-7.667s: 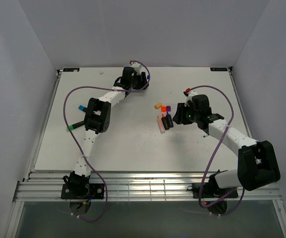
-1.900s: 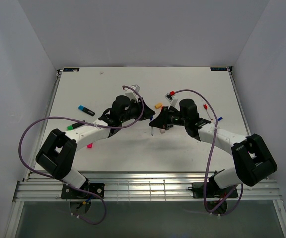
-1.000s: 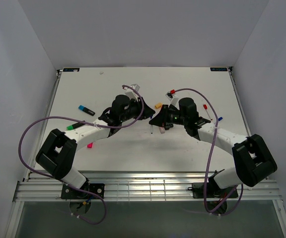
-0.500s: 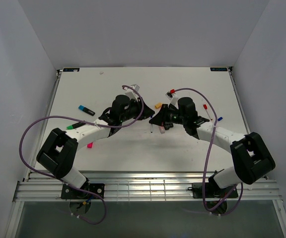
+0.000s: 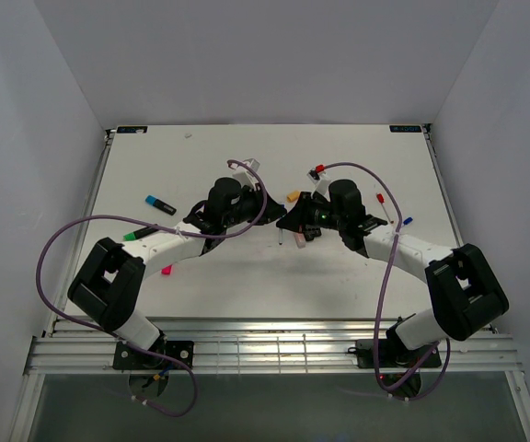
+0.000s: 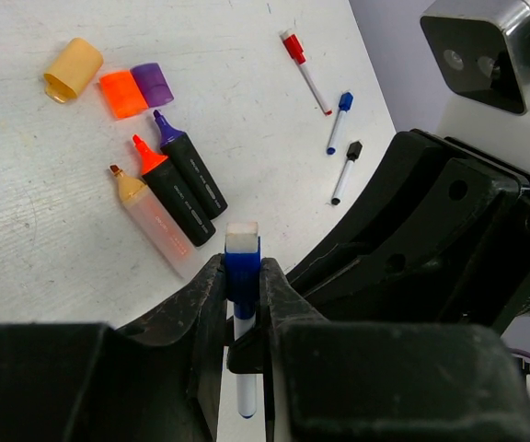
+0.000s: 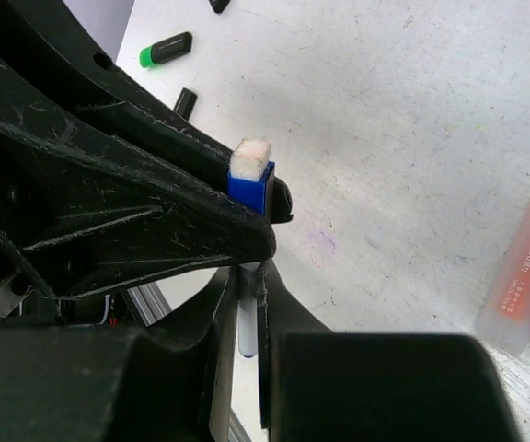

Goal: Open the pen caps

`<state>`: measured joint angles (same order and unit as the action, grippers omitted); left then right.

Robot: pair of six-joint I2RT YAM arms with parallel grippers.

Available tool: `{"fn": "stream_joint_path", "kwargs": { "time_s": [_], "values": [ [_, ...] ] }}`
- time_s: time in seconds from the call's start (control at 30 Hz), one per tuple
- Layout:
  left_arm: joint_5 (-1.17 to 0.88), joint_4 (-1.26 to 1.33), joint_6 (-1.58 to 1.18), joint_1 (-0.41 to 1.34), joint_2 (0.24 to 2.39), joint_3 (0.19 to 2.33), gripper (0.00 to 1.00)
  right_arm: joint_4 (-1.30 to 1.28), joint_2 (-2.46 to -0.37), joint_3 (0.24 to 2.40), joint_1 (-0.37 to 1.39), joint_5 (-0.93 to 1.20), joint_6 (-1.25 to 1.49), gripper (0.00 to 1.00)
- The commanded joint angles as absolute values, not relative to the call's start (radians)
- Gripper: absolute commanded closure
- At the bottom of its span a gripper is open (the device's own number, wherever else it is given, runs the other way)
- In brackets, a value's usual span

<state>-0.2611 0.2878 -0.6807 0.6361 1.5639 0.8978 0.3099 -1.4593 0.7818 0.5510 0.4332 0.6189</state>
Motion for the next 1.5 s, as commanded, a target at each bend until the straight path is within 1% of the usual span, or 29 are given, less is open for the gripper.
{"fn": "stream_joint_path", "kwargs": {
  "time_s": [0.0, 0.07, 0.1, 0.23, 0.33, 0.37, 0.43, 0.47, 0.5, 0.57, 0.63, 0.73, 0.83, 0.87, 0.93, 0.97, 1.03, 1.07, 1.17, 1.2, 1.27, 1.33, 1.4, 1.43, 1.47],
  "values": [
    [-0.255, 0.281, -0.672, 0.632, 1.552, 0.913, 0.87, 0.337, -1.462, 0.815, 0.551, 0.451, 0.607, 0.92],
    [-0.244, 0.272, -0.672, 0.634, 1.555, 0.928, 0.97, 0.321, -1.462, 0.815, 0.551, 0.445, 0.6, 0.92],
    [-0.235, 0.252, -0.673, 0.634, 1.558, 0.937, 1.0, 0.311, -1.46, 0.815, 0.552, 0.436, 0.598, 0.92],
    [-0.184, 0.189, -0.696, 0.634, 1.583, 0.989, 1.0, 0.211, -1.453, 0.833, 0.58, 0.347, 0.549, 0.92],
    [-0.092, 0.077, -0.725, 0.634, 1.606, 1.057, 1.0, 0.128, -1.436, 0.853, 0.632, 0.186, 0.494, 0.92],
    [-0.066, 0.062, -0.735, 0.632, 1.621, 1.074, 1.0, 0.07, -1.425, 0.868, 0.65, 0.06, 0.479, 0.92],
    [-0.016, -0.018, -0.761, 0.634, 1.631, 1.118, 1.0, 0.002, -1.428, 0.896, 0.728, -0.111, 0.436, 0.92],
    [0.015, -0.038, -0.771, 0.634, 1.631, 1.129, 1.0, -0.052, -1.434, 0.914, 0.756, -0.284, 0.424, 0.92],
    [0.059, -0.073, -0.794, 0.634, 1.628, 1.149, 1.0, -0.117, -1.454, 0.945, 0.784, -0.358, 0.416, 0.92],
    [0.081, -0.093, -0.814, 0.634, 1.626, 1.167, 1.0, -0.155, -1.48, 0.963, 0.845, -0.519, 0.408, 0.92],
    [0.074, -0.101, -0.824, 0.634, 1.629, 1.192, 1.0, -0.167, -1.491, 0.973, 0.868, -0.544, 0.403, 0.92],
    [0.008, -0.046, -0.809, 0.634, 1.625, 1.177, 1.0, -0.156, -1.493, 0.976, 0.868, -0.503, 0.393, 0.92],
    [-0.064, 0.102, -0.763, 0.626, 1.585, 1.109, 1.0, -0.094, -1.46, 0.953, 0.855, -0.358, 0.347, 0.92],
    [-0.119, 0.129, -0.75, 0.608, 1.582, 1.079, 1.0, -0.069, -1.436, 0.939, 0.845, -0.231, 0.327, 0.92],
    [-0.184, 0.167, -0.746, 0.575, 1.572, 1.057, 1.0, -0.019, -1.408, 0.879, 0.803, -0.073, 0.322, 0.92],
    [-0.245, 0.199, -0.75, 0.537, 1.545, 1.007, 1.0, 0.053, -1.382, 0.853, 0.787, 0.09, 0.322, 0.92],
    [-0.285, 0.27, -0.758, 0.502, 1.511, 0.964, 1.0, 0.133, -1.359, 0.798, 0.74, 0.239, 0.327, 0.92],
    [-0.317, 0.284, -0.755, 0.471, 1.487, 0.948, 1.0, 0.199, -1.347, 0.751, 0.721, 0.364, 0.339, 0.92],
    [-0.356, 0.313, -0.753, 0.431, 1.465, 0.914, 1.0, 0.326, -1.332, 0.68, 0.649, 0.565, 0.416, 0.92],
    [-0.376, 0.334, -0.756, 0.426, 1.454, 0.899, 1.0, 0.368, -1.333, 0.663, 0.64, 0.595, 0.428, 0.92],
    [-0.4, 0.354, -0.767, 0.414, 1.45, 0.887, 1.0, 0.368, -1.345, 0.67, 0.62, 0.658, 0.439, 0.92],
    [-0.422, 0.368, -0.776, 0.411, 1.456, 0.884, 1.0, 0.361, -1.355, 0.676, 0.598, 0.652, 0.454, 0.92],
    [-0.431, 0.362, -0.773, 0.411, 1.466, 0.888, 1.0, 0.356, -1.347, 0.667, 0.586, 0.583, 0.459, 0.92],
    [-0.445, 0.353, -0.773, 0.411, 1.491, 0.899, 1.0, 0.312, -1.345, 0.678, 0.583, 0.54, 0.457, 0.92],
    [-0.451, 0.341, -0.77, 0.411, 1.508, 0.91, 1.0, 0.264, -1.348, 0.695, 0.584, 0.444, 0.424, 0.92]
  ]
}}
